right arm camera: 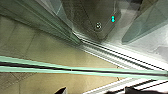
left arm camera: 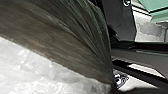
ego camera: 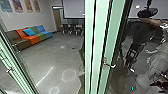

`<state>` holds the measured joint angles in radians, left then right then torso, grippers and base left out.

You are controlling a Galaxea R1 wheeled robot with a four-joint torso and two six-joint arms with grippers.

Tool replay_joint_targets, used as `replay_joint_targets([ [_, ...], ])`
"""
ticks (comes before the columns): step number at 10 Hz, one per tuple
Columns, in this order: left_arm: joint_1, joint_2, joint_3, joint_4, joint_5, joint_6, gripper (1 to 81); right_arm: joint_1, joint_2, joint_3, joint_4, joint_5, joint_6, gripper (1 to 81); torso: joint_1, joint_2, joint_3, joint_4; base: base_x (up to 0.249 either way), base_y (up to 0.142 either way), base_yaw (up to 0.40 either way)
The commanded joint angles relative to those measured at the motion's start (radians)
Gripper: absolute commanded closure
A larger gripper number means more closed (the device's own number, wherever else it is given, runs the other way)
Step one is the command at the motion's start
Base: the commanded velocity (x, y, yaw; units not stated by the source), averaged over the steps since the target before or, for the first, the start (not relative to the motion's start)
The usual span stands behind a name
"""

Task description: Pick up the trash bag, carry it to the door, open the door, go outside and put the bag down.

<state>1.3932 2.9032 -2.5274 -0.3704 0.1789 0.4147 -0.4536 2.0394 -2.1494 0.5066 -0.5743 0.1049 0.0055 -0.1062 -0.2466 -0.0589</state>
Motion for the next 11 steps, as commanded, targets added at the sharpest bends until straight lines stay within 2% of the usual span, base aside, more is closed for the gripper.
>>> replay_joint_targets([
  [1,-0.044,-0.004,0.009,-0.004,0.082,0.004,81.1,0.195,-0.06,-0.069,-0.169,0.177,-0.119,1.0,0.0,0.0,0.0,0.0,0.0,0.0,0.0],
  [3,-0.044,0.004,0.009,-0.002,0.082,0.006,81.1,0.209,-0.121,-0.064,-0.172,0.214,-0.126,1.0,0.0,0.0,0.0,0.0,0.0,0.0,0.0],
  [5,-0.044,0.007,0.009,-0.002,0.082,0.007,81.1,0.264,-0.14,-0.052,-0.201,0.202,-0.126,1.0,0.0,0.0,0.0,0.0,0.0,0.0,0.0],
  [7,-0.044,0.005,0.009,-0.005,0.08,0.007,81.1,0.308,-0.14,-0.049,-0.264,0.197,-0.12,1.0,0.0,0.0,0.0,0.0,0.0,0.0,0.0],
  [11,-0.044,0.009,0.009,-0.002,0.082,0.006,81.1,0.184,-0.098,-0.026,-0.238,0.171,-0.103,1.0,0.0,0.0,0.0,0.0,0.0,0.0,0.0],
])
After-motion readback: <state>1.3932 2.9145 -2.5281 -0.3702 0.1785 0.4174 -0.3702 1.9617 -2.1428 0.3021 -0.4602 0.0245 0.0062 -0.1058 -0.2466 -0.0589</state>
